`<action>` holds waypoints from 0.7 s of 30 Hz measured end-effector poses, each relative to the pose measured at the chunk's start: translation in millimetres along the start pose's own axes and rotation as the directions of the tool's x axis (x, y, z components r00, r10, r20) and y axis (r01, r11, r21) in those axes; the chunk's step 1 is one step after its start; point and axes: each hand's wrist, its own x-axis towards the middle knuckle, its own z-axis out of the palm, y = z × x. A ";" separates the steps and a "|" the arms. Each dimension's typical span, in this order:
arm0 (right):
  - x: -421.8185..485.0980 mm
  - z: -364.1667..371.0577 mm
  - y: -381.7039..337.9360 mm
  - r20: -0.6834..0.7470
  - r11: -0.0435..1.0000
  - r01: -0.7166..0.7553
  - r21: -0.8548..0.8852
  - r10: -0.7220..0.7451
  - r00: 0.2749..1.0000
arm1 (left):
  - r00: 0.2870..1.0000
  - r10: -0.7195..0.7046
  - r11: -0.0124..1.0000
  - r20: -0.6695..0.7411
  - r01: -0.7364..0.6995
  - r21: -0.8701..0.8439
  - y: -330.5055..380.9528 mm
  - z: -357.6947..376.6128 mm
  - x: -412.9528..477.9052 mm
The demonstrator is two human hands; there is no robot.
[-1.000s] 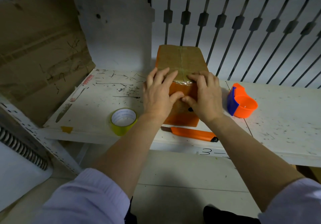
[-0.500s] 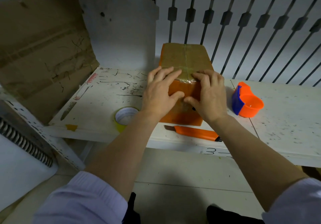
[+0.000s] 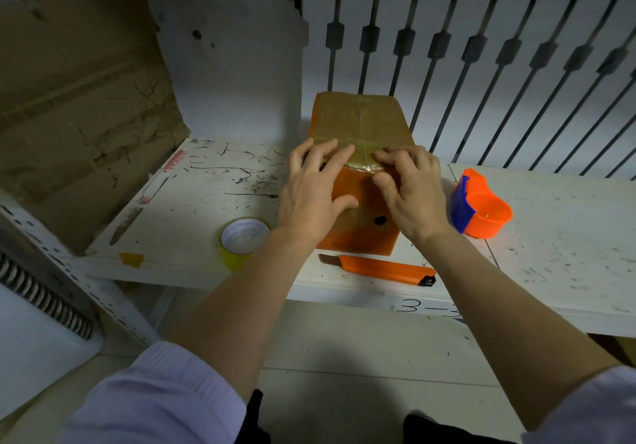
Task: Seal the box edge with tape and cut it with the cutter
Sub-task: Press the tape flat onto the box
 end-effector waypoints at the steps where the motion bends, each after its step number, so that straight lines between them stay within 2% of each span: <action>1: 2.0 1.5 -2.6 -0.025 0.999 -0.037 0.016 0.037 0.999 | 1.000 0.002 1.000 0.011 -0.002 0.000 -0.2 -1.4 -0.5; 4: 5.2 5.8 -8.4 -0.085 0.991 -0.088 0.100 0.097 0.992 | 1.000 -0.020 0.998 0.004 0.020 -0.061 0.2 -7.8 3.4; 10: 0.5 0.3 -5.5 -0.073 0.982 -0.086 0.168 0.099 0.992 | 0.983 -0.134 0.975 -0.126 0.108 -0.193 7.4 -7.1 11.6; 13: 3.9 4.3 -9.3 -0.078 0.985 -0.111 0.132 0.121 0.990 | 0.985 -0.115 0.970 -0.125 0.084 -0.229 5.3 -5.2 11.8; 16: -0.3 4.7 -6.4 -0.086 0.988 -0.070 0.140 0.083 0.993 | 0.990 -0.083 0.968 -0.114 0.052 -0.246 1.8 -6.5 9.4; 18: -7.1 2.9 -2.1 -0.055 0.996 -0.015 0.088 0.020 0.998 | 0.996 -0.052 0.978 -0.079 0.035 -0.206 0.0 -6.0 5.0; 21: -13.0 7.2 -0.5 -0.033 0.995 0.008 -0.100 -0.012 0.999 | 0.999 -0.041 0.996 -0.031 0.039 -0.081 -0.5 -2.7 -0.1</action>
